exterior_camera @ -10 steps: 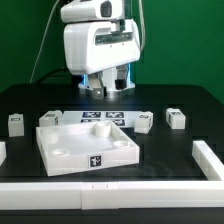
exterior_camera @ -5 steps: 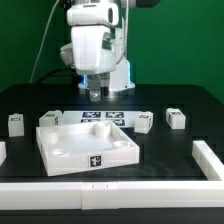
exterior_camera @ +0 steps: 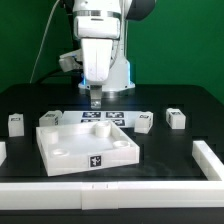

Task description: Assemble one leg

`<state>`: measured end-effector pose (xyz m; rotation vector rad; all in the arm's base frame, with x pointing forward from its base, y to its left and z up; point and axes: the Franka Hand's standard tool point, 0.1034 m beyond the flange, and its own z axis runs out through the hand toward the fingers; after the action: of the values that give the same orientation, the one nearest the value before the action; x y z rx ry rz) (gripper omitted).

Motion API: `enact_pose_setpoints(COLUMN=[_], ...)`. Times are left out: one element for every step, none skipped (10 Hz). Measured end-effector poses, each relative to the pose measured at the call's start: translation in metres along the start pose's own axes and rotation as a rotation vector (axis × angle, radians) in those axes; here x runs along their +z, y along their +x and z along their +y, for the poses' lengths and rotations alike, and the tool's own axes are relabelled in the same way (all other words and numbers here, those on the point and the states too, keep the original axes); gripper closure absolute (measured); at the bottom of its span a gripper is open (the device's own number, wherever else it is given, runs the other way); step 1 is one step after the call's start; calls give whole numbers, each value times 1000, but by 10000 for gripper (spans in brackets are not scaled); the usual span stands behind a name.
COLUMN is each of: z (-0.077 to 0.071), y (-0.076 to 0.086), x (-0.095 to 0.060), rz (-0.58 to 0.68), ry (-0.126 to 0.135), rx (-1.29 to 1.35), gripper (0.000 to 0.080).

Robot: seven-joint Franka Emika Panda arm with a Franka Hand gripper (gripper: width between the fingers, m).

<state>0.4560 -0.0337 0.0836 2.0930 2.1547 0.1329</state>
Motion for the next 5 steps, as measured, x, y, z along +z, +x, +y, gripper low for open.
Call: enact_pose_setpoints(z=[0, 0, -1, -5, -21], y=[-1, -1, -1, -2, -10], x=[0, 0, 2, 9, 19], rz=[0, 0, 0, 7, 11], ry=[1, 1, 3, -13, -13], rx=[2, 2, 1, -25, -113], gripper=[150, 150, 150, 150, 150])
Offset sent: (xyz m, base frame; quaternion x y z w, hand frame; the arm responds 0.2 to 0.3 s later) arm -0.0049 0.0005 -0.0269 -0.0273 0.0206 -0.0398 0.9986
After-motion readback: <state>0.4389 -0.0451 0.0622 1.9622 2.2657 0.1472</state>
